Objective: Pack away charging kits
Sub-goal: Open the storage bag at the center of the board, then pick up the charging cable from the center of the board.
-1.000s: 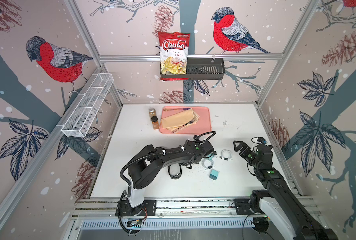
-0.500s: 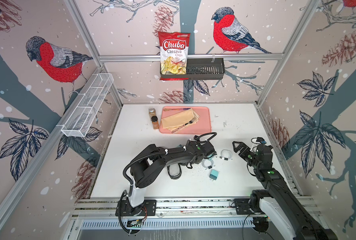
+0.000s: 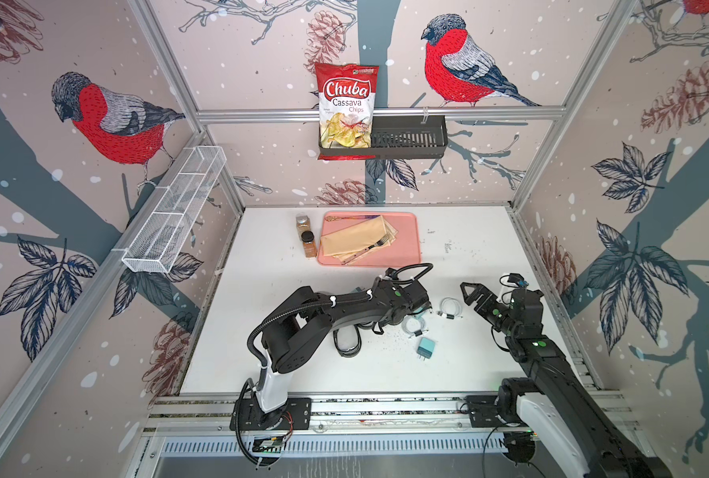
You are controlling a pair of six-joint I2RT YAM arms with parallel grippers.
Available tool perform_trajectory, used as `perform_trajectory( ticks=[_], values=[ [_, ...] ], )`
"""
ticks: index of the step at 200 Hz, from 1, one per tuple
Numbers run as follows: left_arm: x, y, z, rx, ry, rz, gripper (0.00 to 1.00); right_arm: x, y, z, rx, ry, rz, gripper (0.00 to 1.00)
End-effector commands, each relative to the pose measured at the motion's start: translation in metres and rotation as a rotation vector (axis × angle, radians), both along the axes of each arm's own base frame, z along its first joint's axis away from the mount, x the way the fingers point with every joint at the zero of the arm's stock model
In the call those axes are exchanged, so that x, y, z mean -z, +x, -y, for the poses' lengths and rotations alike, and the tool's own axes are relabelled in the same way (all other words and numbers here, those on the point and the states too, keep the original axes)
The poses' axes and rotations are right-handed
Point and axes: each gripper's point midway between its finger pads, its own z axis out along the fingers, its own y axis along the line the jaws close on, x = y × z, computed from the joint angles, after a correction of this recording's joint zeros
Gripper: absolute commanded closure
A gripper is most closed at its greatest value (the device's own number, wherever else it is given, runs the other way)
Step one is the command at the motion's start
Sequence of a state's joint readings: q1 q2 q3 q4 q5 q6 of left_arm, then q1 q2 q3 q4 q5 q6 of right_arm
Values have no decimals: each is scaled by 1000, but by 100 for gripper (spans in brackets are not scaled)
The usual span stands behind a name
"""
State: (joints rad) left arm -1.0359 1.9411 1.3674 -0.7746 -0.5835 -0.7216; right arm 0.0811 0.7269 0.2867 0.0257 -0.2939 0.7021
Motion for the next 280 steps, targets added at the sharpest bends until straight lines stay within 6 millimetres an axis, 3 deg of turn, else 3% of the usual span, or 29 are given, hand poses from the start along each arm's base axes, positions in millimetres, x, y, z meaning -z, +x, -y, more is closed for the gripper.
perform_trajectory(
  ticks=[1, 27, 67, 84, 95, 115, 142, 197, 280],
  values=[
    [-18, 3, -16, -72, 44, 56, 100, -7, -2, -14, -72, 13, 31, 0],
    [-33, 1, -18, -79, 30, 58, 100, -8, -4, -26, -96, -16, 19, 3],
    [-63, 11, -5, -10, -85, 47, 100, -10, -8, -48, -111, -75, -1, 20],
    [-80, 23, -1, 7, -121, 82, 100, -4, -7, -45, -81, -102, -33, 26],
    [-92, 31, -8, -50, -137, 117, 100, 0, -6, -38, -45, -124, -58, 29],
    [-90, 32, -3, -35, -286, 81, 100, 12, -5, -25, 17, -157, -106, 35],
    [-96, 46, -16, -30, -345, 170, 100, 26, -6, -14, 64, -170, -136, 35],
    [-81, 42, -19, 14, -357, 185, 100, 52, -2, -14, 43, -174, -206, 44],
    [-93, 36, -24, 15, -406, 205, 100, 91, 9, -19, 28, -182, -344, 52]
  ],
)
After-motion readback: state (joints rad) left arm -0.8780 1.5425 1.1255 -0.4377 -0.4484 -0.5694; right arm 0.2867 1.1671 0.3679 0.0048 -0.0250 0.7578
